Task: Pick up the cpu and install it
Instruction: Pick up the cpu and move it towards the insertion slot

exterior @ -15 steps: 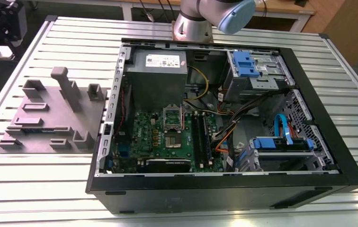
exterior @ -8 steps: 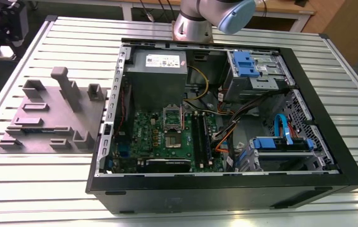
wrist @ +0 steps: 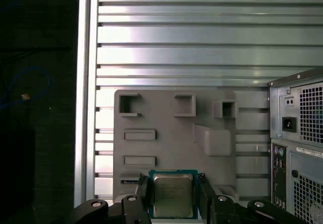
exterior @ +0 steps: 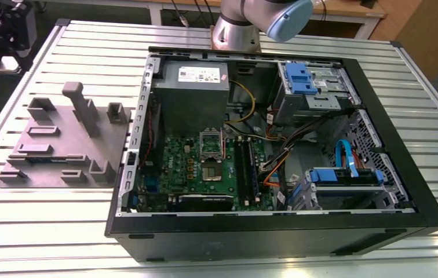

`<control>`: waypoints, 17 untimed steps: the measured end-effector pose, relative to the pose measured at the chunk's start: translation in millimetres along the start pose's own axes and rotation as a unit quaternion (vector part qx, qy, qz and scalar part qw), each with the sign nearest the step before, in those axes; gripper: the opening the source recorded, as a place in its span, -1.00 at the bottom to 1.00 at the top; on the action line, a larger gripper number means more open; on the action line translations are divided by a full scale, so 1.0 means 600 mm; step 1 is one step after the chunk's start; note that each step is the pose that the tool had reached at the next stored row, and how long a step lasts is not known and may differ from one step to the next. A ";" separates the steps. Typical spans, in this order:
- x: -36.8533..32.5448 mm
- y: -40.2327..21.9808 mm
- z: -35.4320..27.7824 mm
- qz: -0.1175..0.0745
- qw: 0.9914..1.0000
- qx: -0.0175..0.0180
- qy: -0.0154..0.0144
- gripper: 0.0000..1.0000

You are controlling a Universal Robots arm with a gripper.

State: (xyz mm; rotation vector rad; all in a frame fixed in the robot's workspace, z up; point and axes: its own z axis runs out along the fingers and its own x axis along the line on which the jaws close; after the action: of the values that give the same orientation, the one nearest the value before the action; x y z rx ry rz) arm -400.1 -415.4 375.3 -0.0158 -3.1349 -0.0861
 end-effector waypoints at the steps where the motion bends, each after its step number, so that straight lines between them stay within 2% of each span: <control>1: 0.000 0.000 0.000 0.000 1.000 0.000 0.000 -0.06; 17: -0.009 0.000 0.000 0.000 1.000 0.000 0.000 -0.06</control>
State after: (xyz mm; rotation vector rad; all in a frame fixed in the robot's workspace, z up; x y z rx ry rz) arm -394.7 -415.4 375.3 -0.0158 -3.1349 -0.0861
